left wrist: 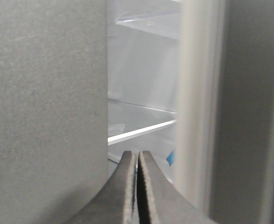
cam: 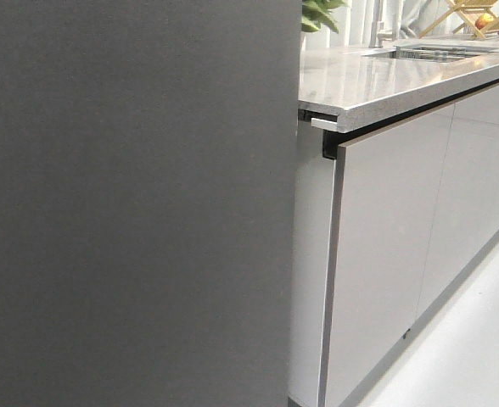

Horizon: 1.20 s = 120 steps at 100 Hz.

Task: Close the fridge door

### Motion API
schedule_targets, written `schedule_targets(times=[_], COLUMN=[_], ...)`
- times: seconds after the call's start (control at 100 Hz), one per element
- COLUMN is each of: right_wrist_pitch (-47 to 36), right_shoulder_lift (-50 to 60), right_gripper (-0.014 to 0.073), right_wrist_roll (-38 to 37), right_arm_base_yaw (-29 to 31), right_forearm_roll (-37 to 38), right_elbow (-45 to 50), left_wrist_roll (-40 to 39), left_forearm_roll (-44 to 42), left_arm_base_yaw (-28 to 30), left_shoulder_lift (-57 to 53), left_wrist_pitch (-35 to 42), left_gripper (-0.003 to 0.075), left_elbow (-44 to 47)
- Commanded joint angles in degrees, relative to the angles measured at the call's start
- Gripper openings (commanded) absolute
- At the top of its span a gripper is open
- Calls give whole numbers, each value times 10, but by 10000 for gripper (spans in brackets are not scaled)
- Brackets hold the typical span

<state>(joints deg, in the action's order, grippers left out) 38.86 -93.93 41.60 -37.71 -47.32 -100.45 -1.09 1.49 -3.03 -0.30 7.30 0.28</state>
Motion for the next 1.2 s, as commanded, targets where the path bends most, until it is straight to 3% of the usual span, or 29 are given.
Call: schedule_targets(times=[0.0,0.49,0.94,1.19], right_wrist_pitch=[-96,-106,-101,-73], right_shoulder_lift=[-16,-90,-83,-4], right_gripper=[-44,-44,-44,-44], right_wrist_roll=[9,12,12,-84], right_arm_base_yaw=[-4,-13,-9,18], right_forearm_roll=[-22,-20,11,154], right_elbow=[-25,-81,-82,-82], left_wrist_roll=[-2,-2,-2,-2], left_forearm_roll=[2,2,2,2], left_arm_base_yaw=[3,3,3,3], left_shoulder_lift=[-6,-6,-6,-6], left_wrist_pitch=[42,42,42,42], left_gripper=[-20,-20,-20,-20], left_elbow=[20,20,20,20])
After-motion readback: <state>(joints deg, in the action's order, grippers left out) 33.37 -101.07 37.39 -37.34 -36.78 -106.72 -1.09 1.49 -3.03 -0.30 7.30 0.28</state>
